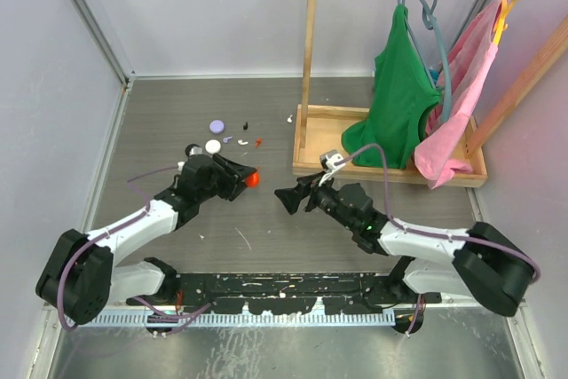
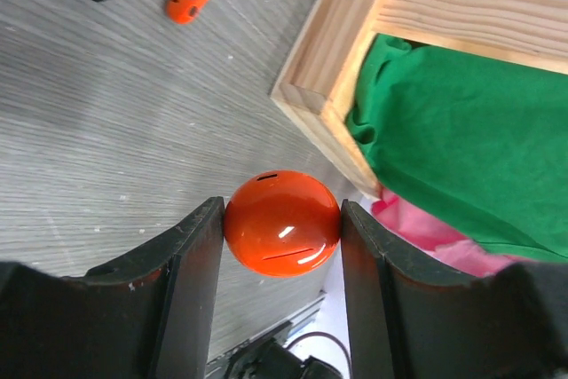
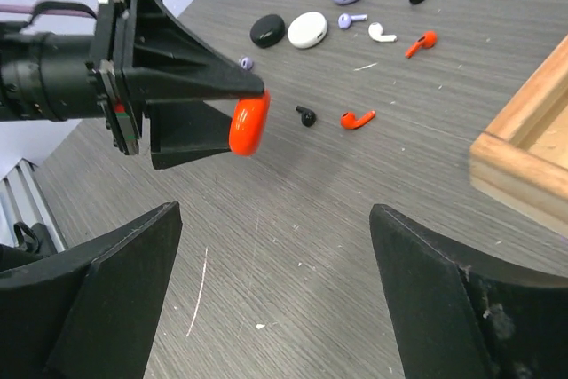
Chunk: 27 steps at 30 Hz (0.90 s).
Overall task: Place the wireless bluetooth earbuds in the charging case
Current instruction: Pick up the charging case at the center of the board.
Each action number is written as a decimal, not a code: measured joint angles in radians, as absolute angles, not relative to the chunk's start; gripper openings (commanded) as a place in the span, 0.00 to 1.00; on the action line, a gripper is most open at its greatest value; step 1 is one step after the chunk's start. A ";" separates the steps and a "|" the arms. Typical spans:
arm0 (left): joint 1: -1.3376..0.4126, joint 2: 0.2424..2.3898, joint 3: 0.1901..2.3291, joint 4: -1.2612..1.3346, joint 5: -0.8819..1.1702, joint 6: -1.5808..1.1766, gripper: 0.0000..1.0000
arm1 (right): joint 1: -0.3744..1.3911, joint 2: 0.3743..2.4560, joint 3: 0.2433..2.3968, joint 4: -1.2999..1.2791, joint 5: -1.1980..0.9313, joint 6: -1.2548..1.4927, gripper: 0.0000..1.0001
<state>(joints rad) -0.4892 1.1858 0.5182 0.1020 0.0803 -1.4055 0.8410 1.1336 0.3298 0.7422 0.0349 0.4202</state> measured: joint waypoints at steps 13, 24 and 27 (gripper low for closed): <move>-0.578 1.174 0.518 0.178 0.015 -1.478 0.39 | 0.950 1.406 0.408 0.971 0.224 0.423 0.80; -0.628 1.172 0.518 0.218 -0.028 -1.493 0.39 | 0.952 1.520 0.465 1.050 0.274 0.451 0.69; -0.634 1.172 0.518 0.235 -0.030 -1.502 0.40 | 0.952 1.536 0.469 1.057 0.275 0.459 0.63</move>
<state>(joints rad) -0.6338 1.1717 0.5179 0.2348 -0.0303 -1.5017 0.9520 1.5356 0.4686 1.0573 0.2749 0.4595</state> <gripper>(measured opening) 0.506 0.680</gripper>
